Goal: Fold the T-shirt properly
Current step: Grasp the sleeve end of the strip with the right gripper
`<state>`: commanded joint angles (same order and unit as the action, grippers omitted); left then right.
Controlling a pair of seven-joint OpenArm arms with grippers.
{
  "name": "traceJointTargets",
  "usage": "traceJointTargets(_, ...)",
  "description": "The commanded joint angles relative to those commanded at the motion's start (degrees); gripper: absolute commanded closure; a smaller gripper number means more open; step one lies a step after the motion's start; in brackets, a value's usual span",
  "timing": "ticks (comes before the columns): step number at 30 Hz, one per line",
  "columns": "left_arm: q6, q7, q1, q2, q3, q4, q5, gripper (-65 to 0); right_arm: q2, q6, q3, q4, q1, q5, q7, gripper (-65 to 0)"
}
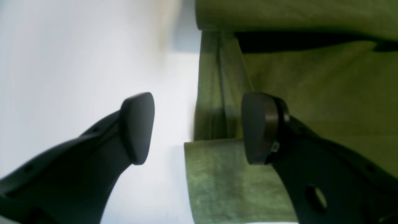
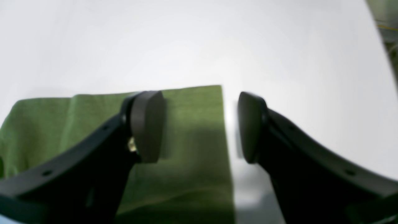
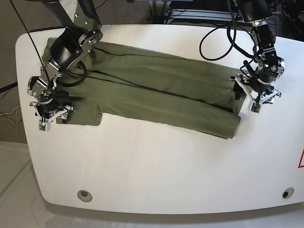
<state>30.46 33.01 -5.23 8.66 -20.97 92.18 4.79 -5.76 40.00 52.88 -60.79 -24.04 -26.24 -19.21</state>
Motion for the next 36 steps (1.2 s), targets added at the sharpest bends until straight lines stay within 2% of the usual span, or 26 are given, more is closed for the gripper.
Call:
traceJointTargets(15,0.0,0.0,0.18,-0.09,0.0,-0.09,0.09,-39.3,0.7,0.0,-0.53,-0.26,3.25,0.18,0.0,-35.5)
traceJointTargets(25,0.0,0.0,0.18,-0.09,0.0,-0.09,0.09,-39.3,5.1,0.0,-0.88,-4.75,4.75,-0.26,-0.18,-35.5)
traceJointTargets(33,0.0,0.0,0.26,-0.09,0.0,-0.18,0.09,-39.3,6.24,0.0,-6.33,-6.07,6.68,0.09,-0.26,-35.3)
traceJointTargets(35,0.0,0.0,0.26,-0.09,0.0,-0.18,0.09,-39.3,6.51,0.0,-6.77,-6.07,6.86,0.09,-0.26,-34.1)
traceJointTargets(36,0.0,0.0,0.26,-0.09,0.0,-0.18,0.09,-39.3,6.51,0.0,-7.21,-6.07,6.95,0.0,-0.26,-31.6)
